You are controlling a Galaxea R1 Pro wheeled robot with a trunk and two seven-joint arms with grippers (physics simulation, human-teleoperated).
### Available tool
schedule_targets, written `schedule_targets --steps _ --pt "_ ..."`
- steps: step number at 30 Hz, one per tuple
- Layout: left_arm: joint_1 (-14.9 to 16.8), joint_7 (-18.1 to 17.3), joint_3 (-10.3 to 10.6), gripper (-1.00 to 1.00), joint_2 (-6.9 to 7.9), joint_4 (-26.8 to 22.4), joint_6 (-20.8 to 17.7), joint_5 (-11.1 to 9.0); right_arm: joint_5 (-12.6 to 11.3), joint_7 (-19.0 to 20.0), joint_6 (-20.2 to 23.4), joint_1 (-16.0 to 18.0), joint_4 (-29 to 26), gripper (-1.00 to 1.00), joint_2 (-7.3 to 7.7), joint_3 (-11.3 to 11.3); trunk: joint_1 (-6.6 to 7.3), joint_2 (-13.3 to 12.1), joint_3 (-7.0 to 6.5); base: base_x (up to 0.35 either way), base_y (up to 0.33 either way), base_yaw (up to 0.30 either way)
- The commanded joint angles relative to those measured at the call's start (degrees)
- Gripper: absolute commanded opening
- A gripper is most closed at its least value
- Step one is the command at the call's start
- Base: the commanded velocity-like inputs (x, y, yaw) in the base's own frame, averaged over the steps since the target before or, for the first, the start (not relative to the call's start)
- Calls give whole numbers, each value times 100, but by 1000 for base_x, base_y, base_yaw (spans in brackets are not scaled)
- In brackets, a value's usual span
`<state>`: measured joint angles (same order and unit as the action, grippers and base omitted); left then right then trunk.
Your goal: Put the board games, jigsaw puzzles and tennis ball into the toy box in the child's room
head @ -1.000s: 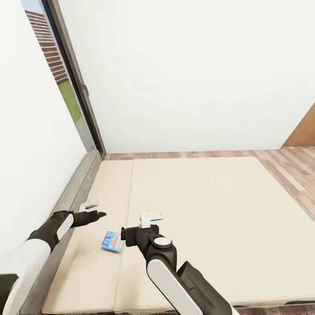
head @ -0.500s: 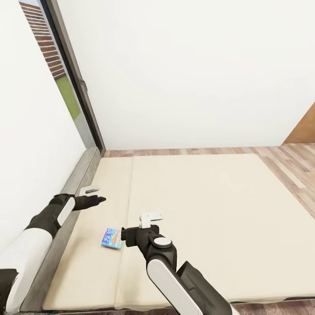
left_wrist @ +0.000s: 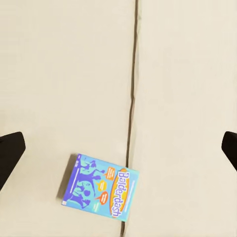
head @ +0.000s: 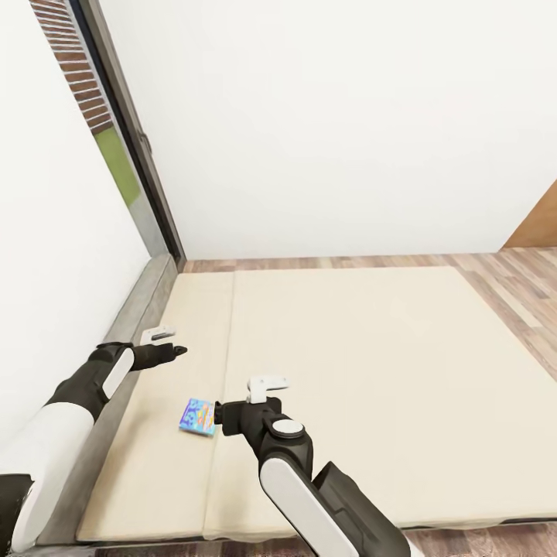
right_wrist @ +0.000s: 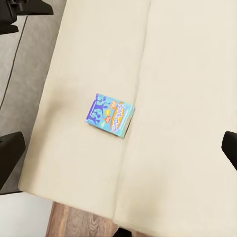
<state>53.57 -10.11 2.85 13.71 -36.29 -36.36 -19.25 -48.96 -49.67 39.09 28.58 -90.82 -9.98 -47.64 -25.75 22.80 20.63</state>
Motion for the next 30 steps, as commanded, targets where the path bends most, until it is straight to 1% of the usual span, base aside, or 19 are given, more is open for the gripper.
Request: schedule_targets --steps 1,6,7,10,11,17,25,30 --pt "4 -5 21 100 7 -4 -18 -9 -43 -56 19 8 -6 100 -1 5 -3 12 20 0 0 0" --pt "5 -1 21 100 3 -2 -2 -9 -43 -57 32 8 -31 100 -1 152 -3 12 67 0 0 0" --pt "5 -1 21 100 -3 -1 1 -6 -45 -42 35 8 -33 100 -1 262 -3 12 76 0 0 0" --pt "5 -1 22 100 -28 -1 3 -3 -52 -16 37 8 -36 100 -1 473 -3 12 105 0 0 0" --pt "5 0 22 100 -44 -1 4 -2 -58 -7 42 8 -36 100 -1 615 -3 12 114 0 0 0" --pt "5 0 25 100 -58 -1 6 -6 -65 13 56 8 -33 100 -1 897 -3 12 171 0 0 0" --pt "5 -2 24 100 -61 -1 10 -10 -73 19 60 8 -32 100 -1 1059 -3 12 246 0 0 0" --pt "5 -7 6 100 -61 -1 14 -16 -78 19 49 8 -32 100 -1 1073 -3 12 291 0 0 0"
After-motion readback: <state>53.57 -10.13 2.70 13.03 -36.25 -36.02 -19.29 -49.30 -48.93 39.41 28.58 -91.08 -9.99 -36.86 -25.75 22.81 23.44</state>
